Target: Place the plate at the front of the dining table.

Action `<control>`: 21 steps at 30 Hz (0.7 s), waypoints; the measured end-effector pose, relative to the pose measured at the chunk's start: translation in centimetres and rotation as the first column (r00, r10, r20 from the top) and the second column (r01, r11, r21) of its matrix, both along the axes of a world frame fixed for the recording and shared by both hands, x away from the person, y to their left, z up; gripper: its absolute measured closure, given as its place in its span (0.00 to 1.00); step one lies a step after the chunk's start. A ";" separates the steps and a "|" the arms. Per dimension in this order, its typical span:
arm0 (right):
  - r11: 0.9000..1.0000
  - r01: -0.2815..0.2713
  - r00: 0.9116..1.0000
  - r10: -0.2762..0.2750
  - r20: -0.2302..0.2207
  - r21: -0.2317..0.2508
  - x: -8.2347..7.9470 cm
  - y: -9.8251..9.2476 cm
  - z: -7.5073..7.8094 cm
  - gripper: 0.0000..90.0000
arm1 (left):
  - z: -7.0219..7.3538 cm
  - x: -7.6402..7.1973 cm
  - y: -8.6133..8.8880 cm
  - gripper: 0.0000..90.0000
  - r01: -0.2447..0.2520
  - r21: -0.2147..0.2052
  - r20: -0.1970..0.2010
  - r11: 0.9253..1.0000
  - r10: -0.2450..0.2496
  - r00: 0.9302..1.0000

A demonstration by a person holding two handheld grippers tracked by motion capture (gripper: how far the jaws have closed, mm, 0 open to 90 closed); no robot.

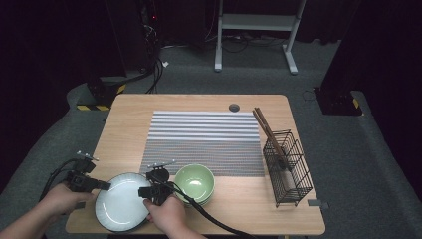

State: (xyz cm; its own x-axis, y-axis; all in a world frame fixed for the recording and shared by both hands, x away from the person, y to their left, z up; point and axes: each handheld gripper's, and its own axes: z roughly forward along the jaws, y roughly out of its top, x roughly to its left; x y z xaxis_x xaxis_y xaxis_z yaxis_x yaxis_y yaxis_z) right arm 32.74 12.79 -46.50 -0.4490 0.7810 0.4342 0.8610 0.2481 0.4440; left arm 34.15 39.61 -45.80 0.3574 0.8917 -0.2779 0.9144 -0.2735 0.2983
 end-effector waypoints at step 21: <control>0.999 -0.034 0.999 0.034 0.011 0.010 0.2 0.6 -0.5 0.60 | 0.9 0.2 0.8 0.91 -0.012 0.002 0.042 1.000 0.011 0.999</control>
